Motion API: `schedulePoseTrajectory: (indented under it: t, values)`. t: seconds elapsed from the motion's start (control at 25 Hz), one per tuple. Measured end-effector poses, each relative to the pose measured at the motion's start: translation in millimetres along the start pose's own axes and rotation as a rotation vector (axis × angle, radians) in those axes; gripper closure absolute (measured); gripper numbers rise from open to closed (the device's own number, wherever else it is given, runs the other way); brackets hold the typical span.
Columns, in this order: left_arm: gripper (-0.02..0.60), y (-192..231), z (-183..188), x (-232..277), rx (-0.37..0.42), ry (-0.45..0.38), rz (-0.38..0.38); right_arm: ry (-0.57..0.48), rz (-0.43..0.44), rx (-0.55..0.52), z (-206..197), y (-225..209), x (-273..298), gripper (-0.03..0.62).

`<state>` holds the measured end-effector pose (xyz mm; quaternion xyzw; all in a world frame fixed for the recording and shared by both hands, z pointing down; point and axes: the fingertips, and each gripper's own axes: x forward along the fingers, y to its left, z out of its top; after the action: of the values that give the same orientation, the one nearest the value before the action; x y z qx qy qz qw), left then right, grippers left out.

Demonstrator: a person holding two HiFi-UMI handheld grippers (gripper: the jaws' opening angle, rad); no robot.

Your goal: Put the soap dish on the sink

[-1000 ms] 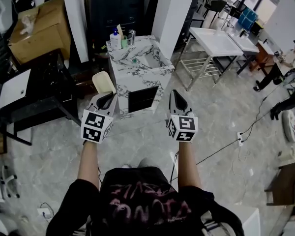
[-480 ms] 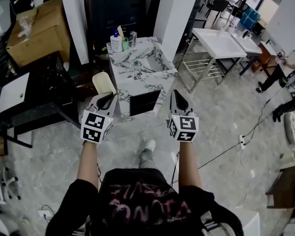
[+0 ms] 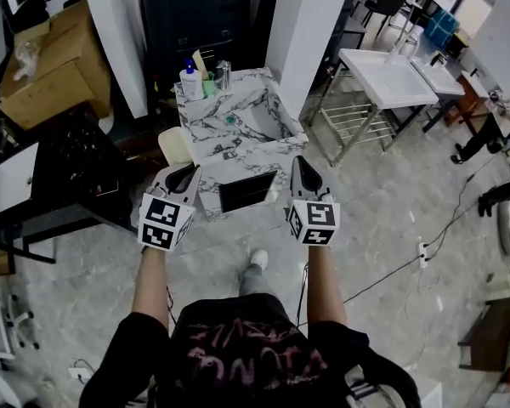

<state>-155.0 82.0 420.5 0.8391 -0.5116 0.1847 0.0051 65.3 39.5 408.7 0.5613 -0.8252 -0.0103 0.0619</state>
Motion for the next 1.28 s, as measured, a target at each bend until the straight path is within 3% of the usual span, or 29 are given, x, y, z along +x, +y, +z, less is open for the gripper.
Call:
schedulePoseTrajectory:
  t: [0.6, 1.28]
  values:
    - [0.552, 25.7, 25.0, 166.6, -0.028, 0.089, 0.029, 0.039, 0.077, 0.036, -16.3, -104.4, 151.1, 0.580]
    - [0.552, 28.9, 40.0, 247.1, -0.031, 0.113, -0.013, 0.070, 0.083, 0.051, -24.1, -147.6, 208.9, 0.580]
